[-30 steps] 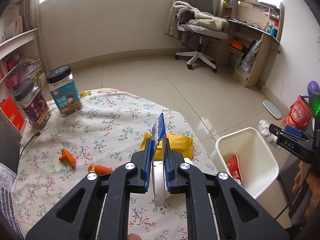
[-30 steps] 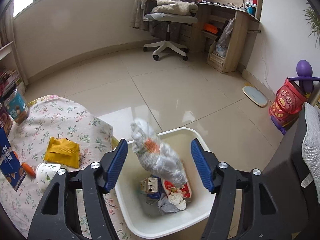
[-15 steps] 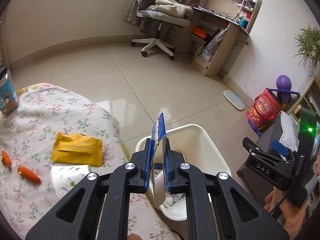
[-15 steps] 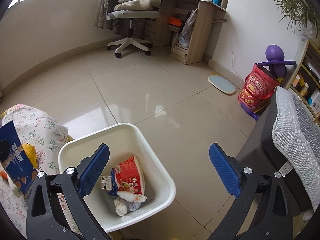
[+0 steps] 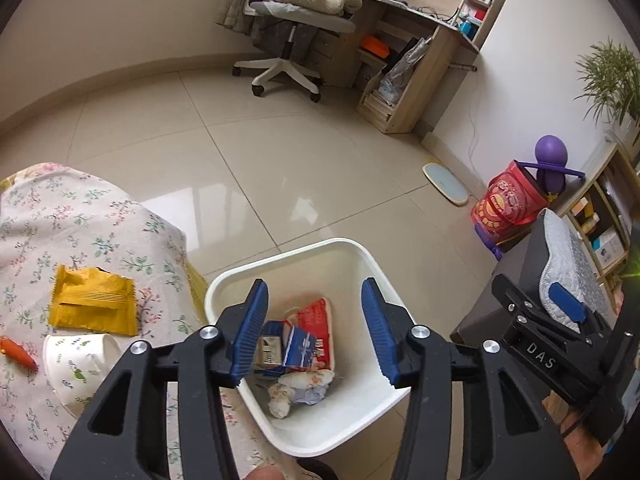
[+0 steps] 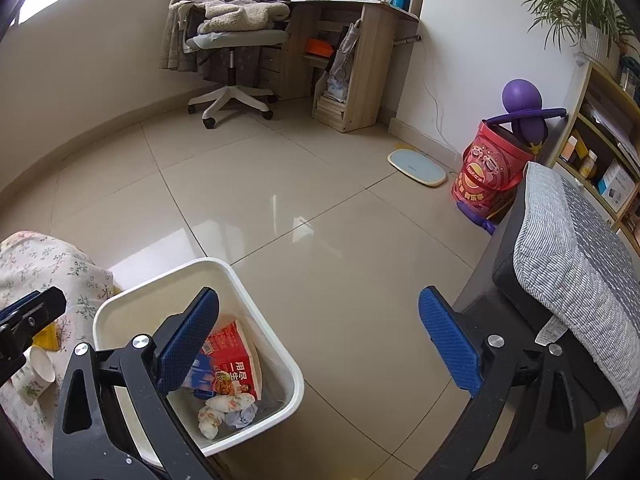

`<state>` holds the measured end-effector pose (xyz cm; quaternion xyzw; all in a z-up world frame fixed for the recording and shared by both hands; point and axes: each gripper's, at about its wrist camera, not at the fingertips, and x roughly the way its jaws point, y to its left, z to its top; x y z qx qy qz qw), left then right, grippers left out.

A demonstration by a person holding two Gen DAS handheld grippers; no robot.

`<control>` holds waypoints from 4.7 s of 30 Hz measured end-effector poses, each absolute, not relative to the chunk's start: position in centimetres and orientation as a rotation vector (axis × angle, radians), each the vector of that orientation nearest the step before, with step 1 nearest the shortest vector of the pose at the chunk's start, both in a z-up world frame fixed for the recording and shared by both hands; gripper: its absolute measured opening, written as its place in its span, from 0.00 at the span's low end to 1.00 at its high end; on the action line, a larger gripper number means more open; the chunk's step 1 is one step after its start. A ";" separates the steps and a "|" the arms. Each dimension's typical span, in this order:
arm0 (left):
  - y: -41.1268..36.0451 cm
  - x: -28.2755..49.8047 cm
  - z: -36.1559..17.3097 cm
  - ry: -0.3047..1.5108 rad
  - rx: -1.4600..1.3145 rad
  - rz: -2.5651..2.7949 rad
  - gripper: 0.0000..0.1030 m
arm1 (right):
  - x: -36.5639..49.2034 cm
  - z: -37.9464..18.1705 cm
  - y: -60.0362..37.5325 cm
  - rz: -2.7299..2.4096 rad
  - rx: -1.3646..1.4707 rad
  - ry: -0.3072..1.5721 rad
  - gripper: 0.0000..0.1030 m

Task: Collect trash
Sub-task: 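Carry the box and tissue bundle to the white bin and release both, then move both tools back over the table toward the orange peels, then grasp the orange peel with the left tool while the right tool grasps the yellow packet, then carry the peel and yellow packet to the white bin and release both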

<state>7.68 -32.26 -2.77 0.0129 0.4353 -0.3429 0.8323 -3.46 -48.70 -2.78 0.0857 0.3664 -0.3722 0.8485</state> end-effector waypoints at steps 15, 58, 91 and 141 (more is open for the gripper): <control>-21.2 8.8 -0.4 0.675 0.110 -0.359 0.79 | 1.6 -0.7 -38.4 -0.622 0.079 0.678 0.93; 5.2 23.4 -13.8 1.099 -0.223 0.134 0.80 | 14.8 -4.9 -21.8 -0.251 0.082 0.878 0.93; 4.2 16.1 -5.5 1.002 -0.037 -0.069 0.20 | 20.1 -14.8 -21.4 0.193 -0.042 1.289 0.35; -4.4 11.7 -2.7 0.817 0.001 -0.174 0.20 | 10.1 -1.9 -22.2 0.045 0.033 0.804 0.31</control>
